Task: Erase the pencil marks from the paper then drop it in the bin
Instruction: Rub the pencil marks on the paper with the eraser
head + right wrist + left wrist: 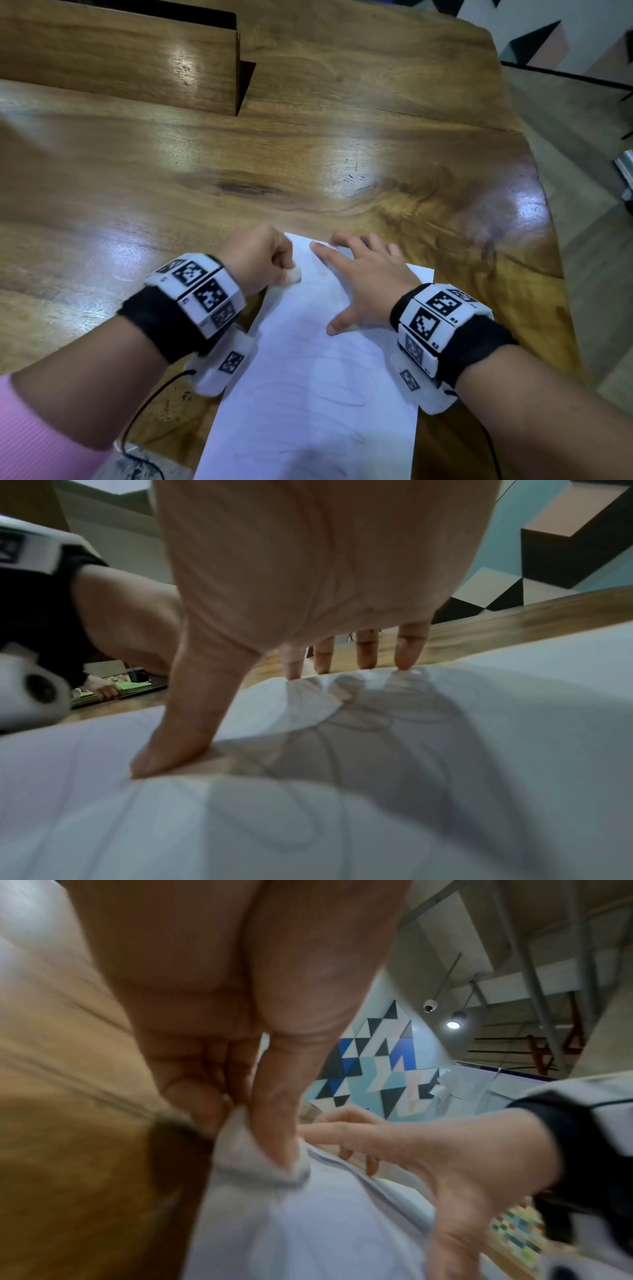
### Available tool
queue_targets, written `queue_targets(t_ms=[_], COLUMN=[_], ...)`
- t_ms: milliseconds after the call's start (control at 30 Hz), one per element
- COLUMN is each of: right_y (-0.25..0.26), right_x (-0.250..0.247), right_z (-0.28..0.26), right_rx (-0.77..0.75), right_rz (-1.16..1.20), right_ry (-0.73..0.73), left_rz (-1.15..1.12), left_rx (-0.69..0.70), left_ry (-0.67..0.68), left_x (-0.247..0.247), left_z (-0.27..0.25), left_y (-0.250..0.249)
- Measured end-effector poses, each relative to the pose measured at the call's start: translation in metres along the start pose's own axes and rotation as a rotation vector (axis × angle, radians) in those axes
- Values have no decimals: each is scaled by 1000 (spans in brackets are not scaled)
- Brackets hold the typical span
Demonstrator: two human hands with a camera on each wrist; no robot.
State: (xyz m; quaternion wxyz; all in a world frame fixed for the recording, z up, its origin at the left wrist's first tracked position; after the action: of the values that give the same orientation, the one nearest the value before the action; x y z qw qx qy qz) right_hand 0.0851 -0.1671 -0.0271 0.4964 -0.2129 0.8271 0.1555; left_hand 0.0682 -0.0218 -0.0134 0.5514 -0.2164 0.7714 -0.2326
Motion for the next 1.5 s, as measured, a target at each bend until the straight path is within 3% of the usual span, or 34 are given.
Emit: queue_targets(t_ms=[67, 233, 900, 1100, 1300, 1367, 1500], right_y=[0, 1, -1, -3, -3, -3, -3], right_x=[1, 1, -12, -10, -9, -9, -8], right_z=[0, -1, 17, 16, 17, 17, 17], right_rx=[-4, -7, -79, -81, -72, -72, -73], right_rz=[-7, -22, 36, 22, 16, 22, 23], right_ry=[-2, -6, 73, 67, 82, 82, 78], left_rz=[-25, -24, -22, 29, -62, -39, -31], left_rx=[-7, 17, 4, -3, 11, 14, 12], left_ry=[108, -61, -156, 111, -153, -110, 98], left_x=[4, -15, -7, 8, -8, -2, 9], left_z=[-8, 16, 12, -24, 14, 4, -24], left_y=[2, -5, -1, 3, -2, 0, 6])
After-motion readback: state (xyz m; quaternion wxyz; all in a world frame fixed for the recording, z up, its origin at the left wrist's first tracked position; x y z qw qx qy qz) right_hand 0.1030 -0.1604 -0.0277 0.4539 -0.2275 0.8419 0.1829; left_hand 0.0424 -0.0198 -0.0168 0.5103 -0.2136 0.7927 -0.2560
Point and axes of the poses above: each hand's wrist, its own z-axis towards the middle knuckle, its own x-axis out of the palm, y = z × x, the point moved 6 cm from there along z, towards the middle knuckle, and after that the axes turned 11 degrees about x, right-handed, at the moved point
